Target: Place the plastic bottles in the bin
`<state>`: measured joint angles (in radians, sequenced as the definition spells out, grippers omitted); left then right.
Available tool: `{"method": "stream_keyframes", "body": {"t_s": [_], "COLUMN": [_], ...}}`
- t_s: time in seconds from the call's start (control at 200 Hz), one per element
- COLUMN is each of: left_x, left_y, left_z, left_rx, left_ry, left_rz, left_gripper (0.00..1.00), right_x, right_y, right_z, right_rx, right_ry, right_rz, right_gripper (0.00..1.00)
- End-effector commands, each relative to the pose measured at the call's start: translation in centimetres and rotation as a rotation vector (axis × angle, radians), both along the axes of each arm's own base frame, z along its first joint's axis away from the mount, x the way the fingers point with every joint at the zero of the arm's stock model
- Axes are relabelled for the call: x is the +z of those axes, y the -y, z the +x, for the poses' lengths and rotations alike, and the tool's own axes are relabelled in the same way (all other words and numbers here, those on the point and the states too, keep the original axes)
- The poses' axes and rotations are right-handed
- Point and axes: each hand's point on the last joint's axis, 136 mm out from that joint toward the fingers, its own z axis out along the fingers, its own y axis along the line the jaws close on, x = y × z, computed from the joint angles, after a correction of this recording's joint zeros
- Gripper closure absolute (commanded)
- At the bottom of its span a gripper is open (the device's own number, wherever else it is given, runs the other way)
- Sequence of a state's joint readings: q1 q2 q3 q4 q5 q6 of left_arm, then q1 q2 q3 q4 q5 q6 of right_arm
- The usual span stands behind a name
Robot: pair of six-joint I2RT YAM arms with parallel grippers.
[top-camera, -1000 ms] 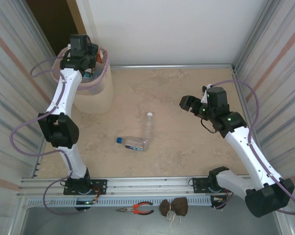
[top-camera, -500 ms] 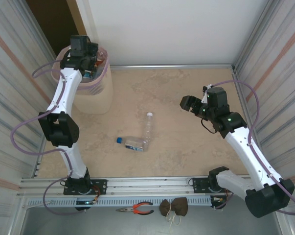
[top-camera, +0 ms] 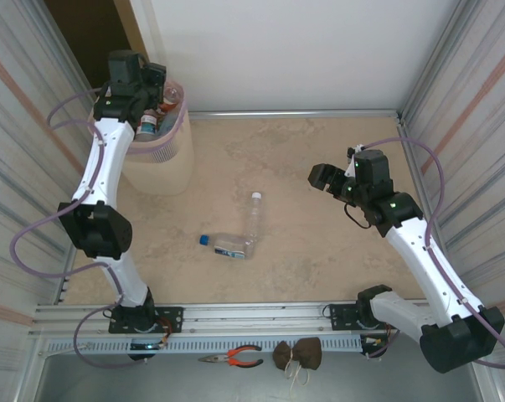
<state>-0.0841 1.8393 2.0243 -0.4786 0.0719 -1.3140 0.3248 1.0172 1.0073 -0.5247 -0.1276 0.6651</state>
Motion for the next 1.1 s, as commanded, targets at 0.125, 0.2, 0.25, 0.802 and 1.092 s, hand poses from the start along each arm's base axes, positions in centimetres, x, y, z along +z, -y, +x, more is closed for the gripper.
{"method": "stream_keyframes", "body": {"t_s": [0.125,0.2,0.25,0.802,1.092], "left_x": [0.9,0.2,-0.6,-11.7,-10.3], "left_y": [1.4,1.5,1.5,-4.4,-4.0], "left_z": [2.2,2.9,3.3,1.0,1.3], "left_rx": [-0.101,-0.113,-0.116,0.023,-0.051], "left_ry": [0.06,0.043,0.028,-0.216,-0.167], "left_rz": [0.002,-0.006,-0.003,0.03,0.016], "left_gripper": [0.8,0.84,0.86,0.89,0.89], "right_x": [-0.3,-0.4,-0.5,-0.8,-0.5], "right_y": [0.4,0.6,0.7,0.6,0.6], "right_z": [-0.5,-0.4,-0.4,-0.3,-0.5], "right_rx": [-0.013,-0.019,-0.022,-0.017,-0.018], "right_ry": [-0.002,-0.003,-0.005,-0.013,-0.01], "right_rz": [-0.006,-0.015,-0.021,-0.021,-0.013], "right_gripper": [0.18,0.18,0.18,0.18,0.18]}}
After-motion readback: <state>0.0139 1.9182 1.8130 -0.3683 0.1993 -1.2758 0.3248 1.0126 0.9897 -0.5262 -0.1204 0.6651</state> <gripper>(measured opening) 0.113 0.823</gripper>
